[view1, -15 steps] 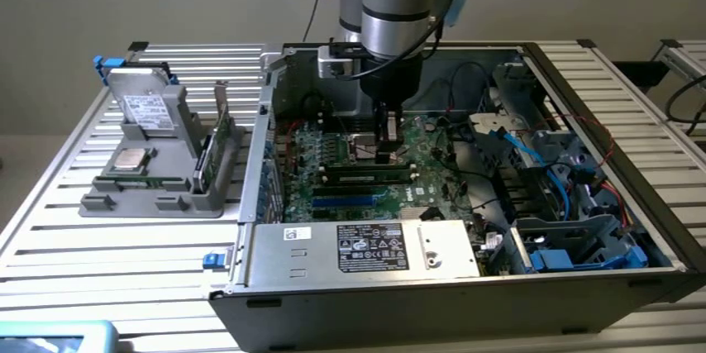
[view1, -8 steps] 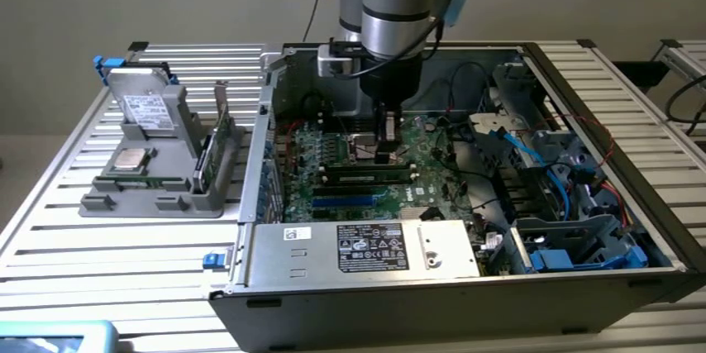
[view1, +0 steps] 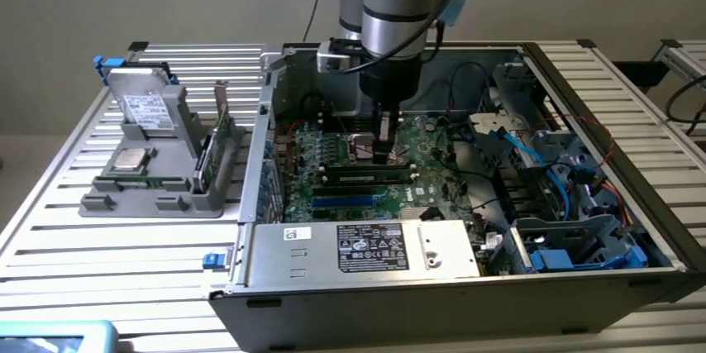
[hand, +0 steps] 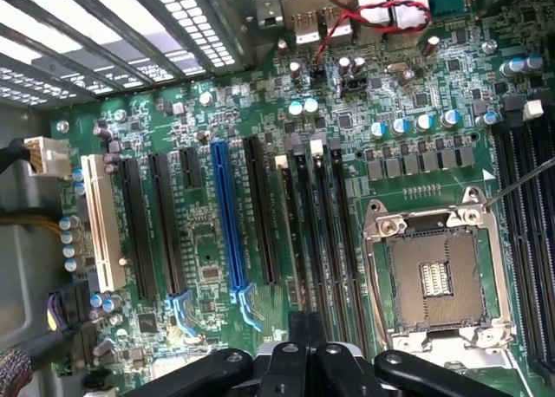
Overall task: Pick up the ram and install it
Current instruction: 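Press down the ram until it locks into place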
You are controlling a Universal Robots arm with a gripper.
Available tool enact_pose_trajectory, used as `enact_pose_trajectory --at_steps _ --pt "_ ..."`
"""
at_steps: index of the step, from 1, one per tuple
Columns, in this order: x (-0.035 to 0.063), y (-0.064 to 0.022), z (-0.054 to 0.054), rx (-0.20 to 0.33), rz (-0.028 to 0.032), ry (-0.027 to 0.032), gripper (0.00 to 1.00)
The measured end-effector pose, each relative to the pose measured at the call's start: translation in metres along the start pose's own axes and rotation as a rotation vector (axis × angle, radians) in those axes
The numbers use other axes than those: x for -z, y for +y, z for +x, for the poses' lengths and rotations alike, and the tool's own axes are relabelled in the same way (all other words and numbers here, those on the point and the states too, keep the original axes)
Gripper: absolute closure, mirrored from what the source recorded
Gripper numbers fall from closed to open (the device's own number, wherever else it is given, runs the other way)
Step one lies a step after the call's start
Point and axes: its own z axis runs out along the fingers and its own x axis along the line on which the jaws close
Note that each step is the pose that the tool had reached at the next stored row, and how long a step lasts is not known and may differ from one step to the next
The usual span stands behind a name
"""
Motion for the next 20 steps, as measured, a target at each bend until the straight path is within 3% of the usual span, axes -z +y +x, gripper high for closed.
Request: enact_pose_trajectory --at_steps 15,18,20 --pt "-0.0022 0.0001 -0.0002 -0.209 -0.0207 0.0004 0.89" --pt "-0.0025 0.0 -0.0002 -0.234 -0.0203 -0.0096 0.89" --pt "-0.0026 0.0 -0.0003 -0.247 -0.0142 -0.0155 0.89"
